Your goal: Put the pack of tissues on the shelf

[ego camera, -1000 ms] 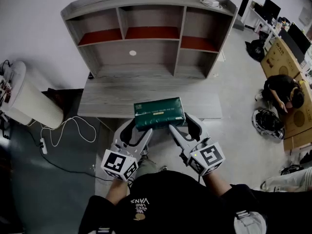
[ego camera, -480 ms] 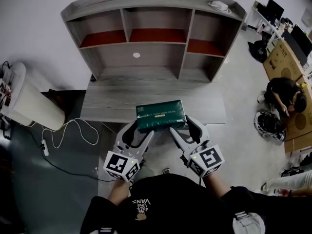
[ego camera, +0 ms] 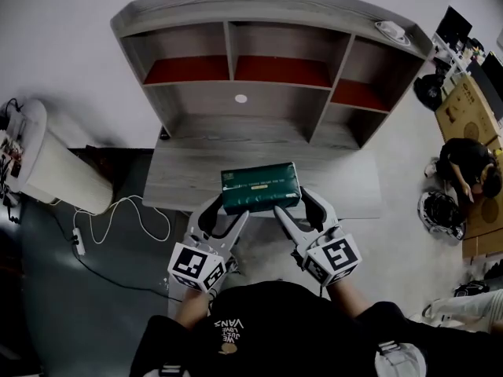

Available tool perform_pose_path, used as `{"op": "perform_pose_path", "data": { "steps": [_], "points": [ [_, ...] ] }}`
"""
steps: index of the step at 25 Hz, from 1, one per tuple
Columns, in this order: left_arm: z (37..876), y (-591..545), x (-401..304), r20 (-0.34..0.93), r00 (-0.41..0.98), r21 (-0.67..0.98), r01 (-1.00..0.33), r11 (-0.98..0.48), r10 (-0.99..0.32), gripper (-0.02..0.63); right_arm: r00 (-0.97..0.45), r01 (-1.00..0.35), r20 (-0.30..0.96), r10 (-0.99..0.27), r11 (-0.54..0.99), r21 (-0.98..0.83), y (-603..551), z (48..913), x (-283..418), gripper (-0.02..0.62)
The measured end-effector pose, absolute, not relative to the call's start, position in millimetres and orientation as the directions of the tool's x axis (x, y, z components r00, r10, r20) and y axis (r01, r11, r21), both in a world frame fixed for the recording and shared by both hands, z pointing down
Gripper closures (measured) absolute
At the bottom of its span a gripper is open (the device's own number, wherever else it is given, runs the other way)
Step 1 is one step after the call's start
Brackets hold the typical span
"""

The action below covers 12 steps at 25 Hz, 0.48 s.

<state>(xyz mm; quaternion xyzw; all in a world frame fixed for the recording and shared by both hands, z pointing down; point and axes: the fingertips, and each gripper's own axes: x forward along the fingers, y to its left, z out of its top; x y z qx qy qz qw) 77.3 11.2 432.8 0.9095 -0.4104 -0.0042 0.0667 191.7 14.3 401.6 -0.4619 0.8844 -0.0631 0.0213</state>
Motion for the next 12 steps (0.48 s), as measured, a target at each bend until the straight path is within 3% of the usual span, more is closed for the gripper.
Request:
{"op": "perform_pose_path", "data": {
  "steps": [12],
  "points": [
    [427.3,-63.7,0.0,0.051,0.675,0.115,-0.736,-0.667,-0.736,0.331,-0.563,-0.820,0.009,-0.826,0.557,-0.133,-58.6,392.8,113.8,0.354]
  ]
}}
